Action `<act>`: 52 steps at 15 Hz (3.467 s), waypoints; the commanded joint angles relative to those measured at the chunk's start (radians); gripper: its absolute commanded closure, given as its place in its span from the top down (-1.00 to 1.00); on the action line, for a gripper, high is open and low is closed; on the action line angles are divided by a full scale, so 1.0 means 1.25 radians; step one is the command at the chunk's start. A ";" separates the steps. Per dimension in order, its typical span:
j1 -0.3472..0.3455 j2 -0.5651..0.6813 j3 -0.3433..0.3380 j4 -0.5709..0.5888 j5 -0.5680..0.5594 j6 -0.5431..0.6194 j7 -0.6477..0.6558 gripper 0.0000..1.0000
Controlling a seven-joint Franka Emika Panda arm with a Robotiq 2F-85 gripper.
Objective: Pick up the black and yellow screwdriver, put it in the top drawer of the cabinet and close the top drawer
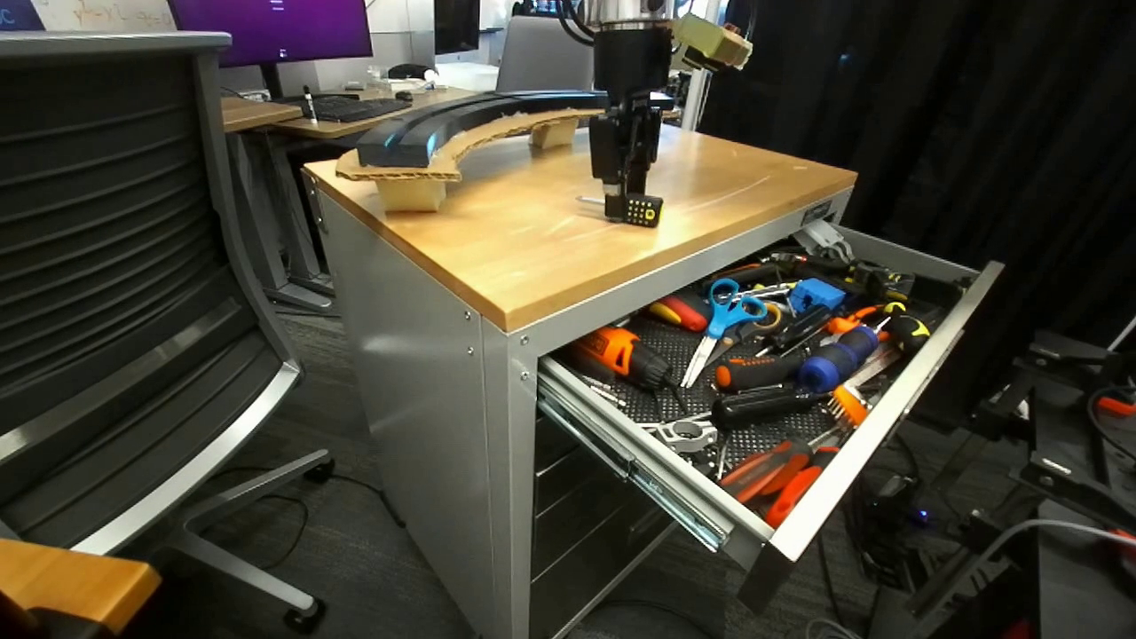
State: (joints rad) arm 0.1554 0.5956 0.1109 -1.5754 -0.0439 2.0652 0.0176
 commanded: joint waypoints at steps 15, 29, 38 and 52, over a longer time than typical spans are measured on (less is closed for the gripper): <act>0.071 -0.092 0.065 -0.168 -0.104 -0.139 -0.177 -0.72; 0.021 -0.298 -0.023 -0.538 -0.039 0.029 0.208 1.00; -0.022 -0.512 -0.041 -0.856 0.065 0.040 0.468 -0.29; -0.049 -0.313 -0.098 -0.780 -0.274 0.394 0.659 -0.94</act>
State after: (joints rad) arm 0.0729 0.1163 0.0300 -2.6235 -0.2193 2.4517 0.7403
